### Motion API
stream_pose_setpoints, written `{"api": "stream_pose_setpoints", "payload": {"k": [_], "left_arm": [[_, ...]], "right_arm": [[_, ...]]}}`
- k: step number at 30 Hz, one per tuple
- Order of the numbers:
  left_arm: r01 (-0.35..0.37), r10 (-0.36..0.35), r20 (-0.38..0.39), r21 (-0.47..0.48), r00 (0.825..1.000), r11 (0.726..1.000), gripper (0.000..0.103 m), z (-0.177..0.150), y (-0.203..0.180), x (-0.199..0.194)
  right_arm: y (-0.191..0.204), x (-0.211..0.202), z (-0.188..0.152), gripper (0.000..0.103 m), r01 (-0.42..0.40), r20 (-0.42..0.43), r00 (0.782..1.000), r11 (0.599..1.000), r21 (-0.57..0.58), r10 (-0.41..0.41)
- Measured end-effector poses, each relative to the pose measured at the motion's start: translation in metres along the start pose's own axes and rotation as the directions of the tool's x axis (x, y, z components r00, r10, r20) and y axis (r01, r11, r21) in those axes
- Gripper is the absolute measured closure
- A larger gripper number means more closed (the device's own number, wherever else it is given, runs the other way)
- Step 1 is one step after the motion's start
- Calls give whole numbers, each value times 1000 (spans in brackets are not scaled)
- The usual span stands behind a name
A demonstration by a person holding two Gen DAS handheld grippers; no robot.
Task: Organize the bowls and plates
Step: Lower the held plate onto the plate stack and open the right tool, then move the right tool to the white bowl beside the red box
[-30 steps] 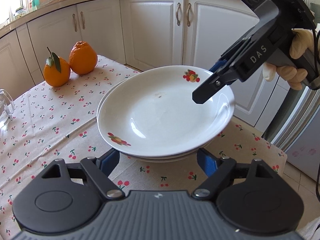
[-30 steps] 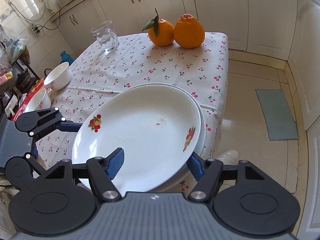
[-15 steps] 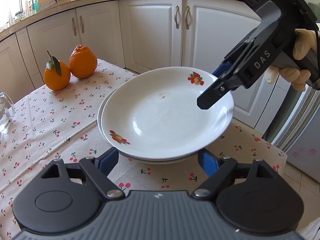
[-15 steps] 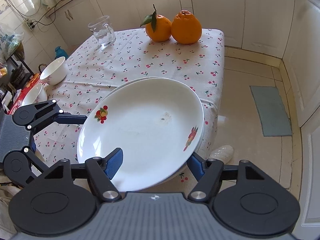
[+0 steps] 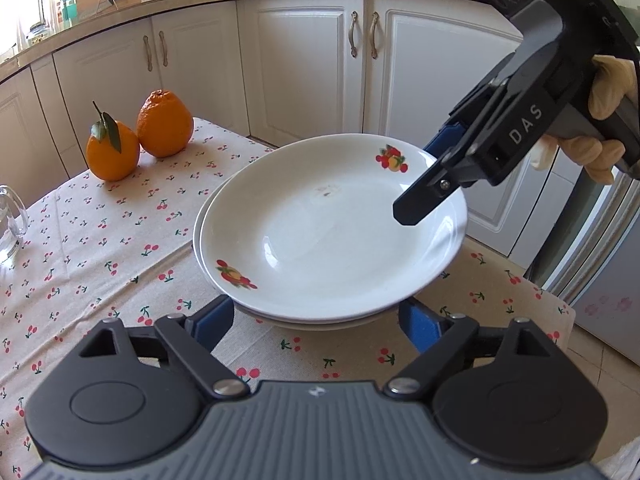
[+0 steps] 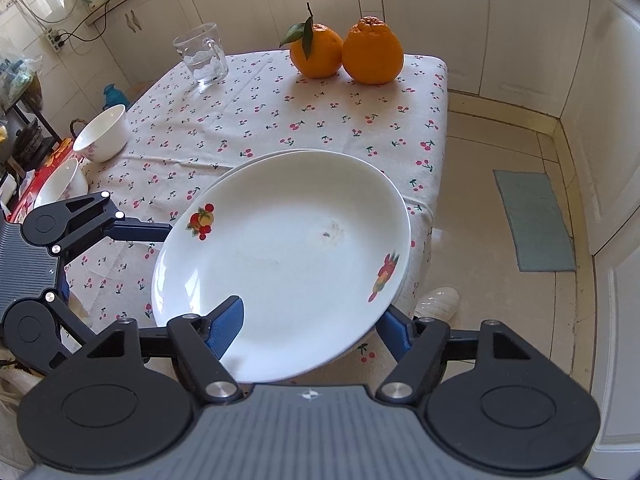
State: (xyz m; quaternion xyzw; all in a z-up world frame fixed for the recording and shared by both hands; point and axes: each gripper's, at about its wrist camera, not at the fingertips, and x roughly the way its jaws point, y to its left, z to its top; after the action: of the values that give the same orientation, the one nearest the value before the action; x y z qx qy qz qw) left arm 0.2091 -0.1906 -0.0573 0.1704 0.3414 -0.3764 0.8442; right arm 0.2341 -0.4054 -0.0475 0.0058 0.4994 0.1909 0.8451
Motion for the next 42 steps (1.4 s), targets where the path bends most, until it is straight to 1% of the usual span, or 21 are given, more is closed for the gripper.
{"api": "stream_pose_setpoints", "payload": {"k": [6, 9, 10, 13, 16, 22, 25, 29, 31, 34, 37, 38, 42], "left_arm": [[-10, 10, 13, 10, 1000, 1000, 13, 0, -1, -3], [-12, 12, 19, 14, 1000, 1000, 13, -1, -2, -6], [-14, 14, 23, 15, 1000, 1000, 13, -1, -2, -7], [-21, 20, 35, 13, 999, 1000, 12, -1, -2, -12], [-28, 27, 50, 9, 998, 1000, 11, -1, -2, -17], [-45, 44, 87, 0, 995, 999, 10, -1, -2, -32], [-62, 63, 112, -5, 992, 998, 10, -2, -2, -45], [-98, 101, 144, -28, 984, 995, 10, -9, -1, -68], [-121, 126, 149, -42, 981, 992, 10, -16, -1, -80], [-156, 165, 157, -69, 974, 985, 10, -32, 1, -100], [-195, 208, 157, -96, 965, 976, 10, -51, 2, -118], [-207, 222, 156, -104, 963, 973, 10, -58, 2, -125], [-251, 272, 141, -149, 952, 956, 10, -84, 5, -147]], "right_arm": [[5, 3, 1, 14, 17, -11, 1000, 1000, -11, -17], [8, 4, 1, 13, 36, -19, 999, 999, -17, -37], [8, 4, 1, 11, 41, -21, 999, 999, -20, -42], [12, -2, 0, 4, 30, 9, 1000, 999, -32, -30], [19, -9, 2, 0, 50, 37, 998, 997, -58, -48], [35, -19, 1, 0, 101, 85, 992, 990, -94, -93], [44, -24, -1, 0, 140, 128, 983, 986, -90, -128], [56, -34, -7, 0, 168, 196, 969, 984, -60, -154], [66, -38, -10, 0, 198, 233, 955, 979, -41, -183], [85, -41, -18, 0, 256, 285, 928, 966, -23, -240], [105, -38, -28, 0, 280, 311, 913, 960, -5, -264], [113, -35, -31, 0, 289, 313, 909, 957, -4, -273], [142, -25, -43, 0, 273, 323, 912, 962, -17, -253]]}}
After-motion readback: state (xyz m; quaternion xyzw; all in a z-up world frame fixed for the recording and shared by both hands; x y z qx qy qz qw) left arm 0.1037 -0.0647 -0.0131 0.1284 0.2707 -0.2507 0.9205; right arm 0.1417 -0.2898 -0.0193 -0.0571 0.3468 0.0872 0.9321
